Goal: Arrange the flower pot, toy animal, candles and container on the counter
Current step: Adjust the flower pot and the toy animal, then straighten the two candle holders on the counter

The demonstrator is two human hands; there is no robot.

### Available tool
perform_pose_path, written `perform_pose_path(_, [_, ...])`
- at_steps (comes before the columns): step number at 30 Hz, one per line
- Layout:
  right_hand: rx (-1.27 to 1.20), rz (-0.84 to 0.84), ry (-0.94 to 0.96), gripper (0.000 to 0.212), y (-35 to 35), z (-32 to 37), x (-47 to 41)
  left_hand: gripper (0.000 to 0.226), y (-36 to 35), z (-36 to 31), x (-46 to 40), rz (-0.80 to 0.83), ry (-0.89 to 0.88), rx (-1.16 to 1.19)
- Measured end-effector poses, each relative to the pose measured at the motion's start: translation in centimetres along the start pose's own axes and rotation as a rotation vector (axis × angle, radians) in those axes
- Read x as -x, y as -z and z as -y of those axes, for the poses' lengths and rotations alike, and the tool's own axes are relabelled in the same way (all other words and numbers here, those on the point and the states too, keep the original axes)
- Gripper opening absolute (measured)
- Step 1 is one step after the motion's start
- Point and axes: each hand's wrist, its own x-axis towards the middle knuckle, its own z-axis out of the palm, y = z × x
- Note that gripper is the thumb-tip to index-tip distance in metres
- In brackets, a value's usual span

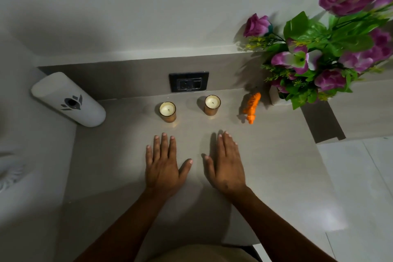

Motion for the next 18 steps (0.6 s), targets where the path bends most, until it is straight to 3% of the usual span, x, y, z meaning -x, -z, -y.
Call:
perform_pose_path(3, [0.155,0.090,-0.005,0.080,-1.1,-0.1,-0.8,0.091,0.4,1.1,-0.9,0.005,0.038,0.011])
perform_pose_path(7, [0.147,0.098,0.017,0.082,-1.2,-0.3,-2.0,0.091,0.7,1.6,-1.6,0.007,0.058,0.019])
perform_pose_path(13, [-0.061,0.009,-0.082,0.084,0.2,0.5,-7.1,0.107,2.0,1.4,-5.3,0.008,0.252,0.241])
perform_pose_path(18, [-0.288,-0.052,-0.209,0.085,0.7,0.9,-11.6,0.103,3.1,2.0,-9.2,-0.055,0.273,0.402])
